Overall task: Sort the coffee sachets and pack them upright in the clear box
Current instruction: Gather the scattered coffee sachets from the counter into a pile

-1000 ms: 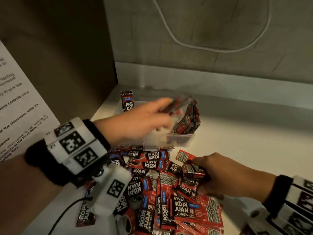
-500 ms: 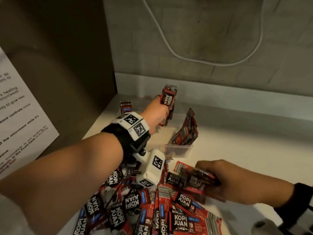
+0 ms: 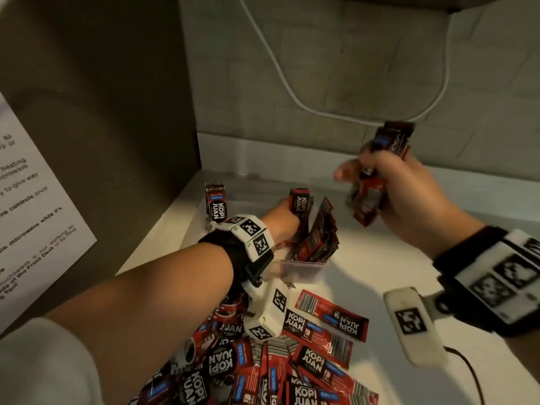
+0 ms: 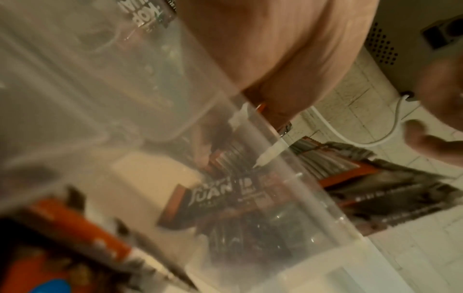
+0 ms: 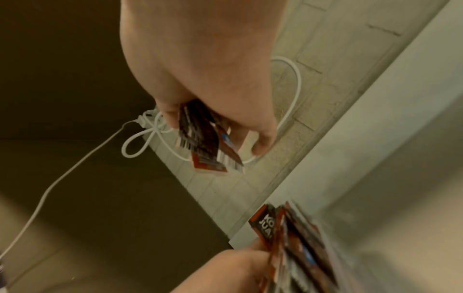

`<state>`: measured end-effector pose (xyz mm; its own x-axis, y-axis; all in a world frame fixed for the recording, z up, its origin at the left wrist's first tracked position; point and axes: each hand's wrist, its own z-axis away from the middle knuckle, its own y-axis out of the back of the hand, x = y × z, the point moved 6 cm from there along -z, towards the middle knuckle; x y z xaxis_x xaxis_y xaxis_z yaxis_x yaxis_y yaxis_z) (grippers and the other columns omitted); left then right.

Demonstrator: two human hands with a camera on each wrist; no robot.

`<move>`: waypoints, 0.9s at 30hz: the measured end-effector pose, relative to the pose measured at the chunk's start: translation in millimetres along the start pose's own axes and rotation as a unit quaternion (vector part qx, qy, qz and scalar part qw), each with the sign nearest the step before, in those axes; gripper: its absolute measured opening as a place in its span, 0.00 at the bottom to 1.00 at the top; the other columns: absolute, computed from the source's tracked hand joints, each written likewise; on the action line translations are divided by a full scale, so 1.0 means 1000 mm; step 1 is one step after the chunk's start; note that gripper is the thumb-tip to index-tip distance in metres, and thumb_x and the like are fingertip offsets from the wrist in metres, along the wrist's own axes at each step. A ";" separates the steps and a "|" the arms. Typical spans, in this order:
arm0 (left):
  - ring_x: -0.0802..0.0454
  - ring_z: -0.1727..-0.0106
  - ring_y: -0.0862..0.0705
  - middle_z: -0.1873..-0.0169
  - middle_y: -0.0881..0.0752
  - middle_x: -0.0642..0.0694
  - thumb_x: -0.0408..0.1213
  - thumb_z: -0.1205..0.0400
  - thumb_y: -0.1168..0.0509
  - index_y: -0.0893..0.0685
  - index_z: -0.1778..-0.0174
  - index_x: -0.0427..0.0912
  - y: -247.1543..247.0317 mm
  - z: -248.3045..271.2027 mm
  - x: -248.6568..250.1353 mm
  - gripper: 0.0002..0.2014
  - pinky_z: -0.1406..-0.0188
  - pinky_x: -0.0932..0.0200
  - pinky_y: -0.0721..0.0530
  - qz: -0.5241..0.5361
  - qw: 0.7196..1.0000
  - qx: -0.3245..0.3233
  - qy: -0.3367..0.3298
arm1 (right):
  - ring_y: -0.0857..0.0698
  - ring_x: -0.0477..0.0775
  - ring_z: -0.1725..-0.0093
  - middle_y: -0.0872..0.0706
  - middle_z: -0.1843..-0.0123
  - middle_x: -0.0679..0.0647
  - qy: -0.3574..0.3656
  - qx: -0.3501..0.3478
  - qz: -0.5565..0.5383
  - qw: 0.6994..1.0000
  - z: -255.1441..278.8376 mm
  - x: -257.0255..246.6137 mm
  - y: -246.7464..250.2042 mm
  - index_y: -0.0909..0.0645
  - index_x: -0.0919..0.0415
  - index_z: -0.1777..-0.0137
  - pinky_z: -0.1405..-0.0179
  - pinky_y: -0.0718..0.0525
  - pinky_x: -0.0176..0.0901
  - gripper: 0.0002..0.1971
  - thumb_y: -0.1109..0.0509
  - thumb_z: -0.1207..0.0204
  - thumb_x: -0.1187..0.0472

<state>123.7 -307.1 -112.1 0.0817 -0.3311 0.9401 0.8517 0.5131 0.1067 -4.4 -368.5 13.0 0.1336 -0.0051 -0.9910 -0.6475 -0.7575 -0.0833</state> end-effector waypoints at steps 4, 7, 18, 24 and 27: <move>0.37 0.45 0.15 0.47 0.15 0.33 0.39 0.14 0.42 0.20 0.41 0.34 -0.010 0.016 0.002 0.14 0.38 0.39 0.17 0.116 0.993 -0.017 0.033 | 0.20 0.56 0.53 0.14 0.50 0.54 -0.016 0.037 -0.013 0.999 -0.024 0.020 -0.018 0.24 0.55 0.53 0.50 0.23 0.50 0.03 0.38 0.18 0.58; 0.40 0.43 0.15 0.43 0.14 0.34 0.66 0.15 0.59 0.19 0.35 0.39 -0.014 0.014 -0.002 0.37 0.46 0.49 0.16 0.176 0.980 -0.050 0.082 | 0.19 0.44 0.52 0.17 0.49 0.47 -0.065 0.013 0.026 0.997 -0.030 0.046 -0.028 0.26 0.53 0.40 0.53 0.26 0.34 0.10 0.38 0.17 0.52; 0.44 0.49 0.14 0.49 0.14 0.39 0.56 0.18 0.43 0.19 0.39 0.41 -0.017 0.020 0.000 0.23 0.54 0.53 0.17 0.184 0.971 -0.135 0.072 | 0.27 0.67 0.26 0.22 0.30 0.54 -0.110 -0.083 0.330 0.934 -0.063 0.141 0.004 0.31 0.25 0.38 0.29 0.35 0.77 0.42 0.38 0.55 0.12; 0.37 0.50 0.22 0.56 0.22 0.32 0.19 0.43 0.41 0.21 0.45 0.25 -0.012 0.028 -0.006 0.27 0.58 0.52 0.22 -0.079 0.971 -0.202 0.095 | 0.14 0.52 0.50 0.15 0.48 0.56 -0.113 -0.092 0.223 0.964 -0.031 0.096 -0.024 0.27 0.54 0.39 0.54 0.15 0.37 0.18 0.25 0.25 0.54; 0.34 0.44 0.18 0.45 0.18 0.28 0.15 0.31 0.39 0.26 0.35 0.22 -0.002 0.027 -0.003 0.25 0.50 0.46 0.18 -0.241 0.956 -0.142 0.086 | 0.12 0.52 0.53 0.13 0.47 0.60 -0.102 -0.094 0.197 0.971 -0.030 0.095 -0.025 0.25 0.59 0.40 0.60 0.14 0.34 0.15 0.27 0.24 0.63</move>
<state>107.6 -286.3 -106.5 -0.2928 -0.6122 0.7345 0.9160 0.0407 0.3990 47.2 -370.0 -76.0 -0.2601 -0.2033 -0.9439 -0.4665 -0.8295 0.3072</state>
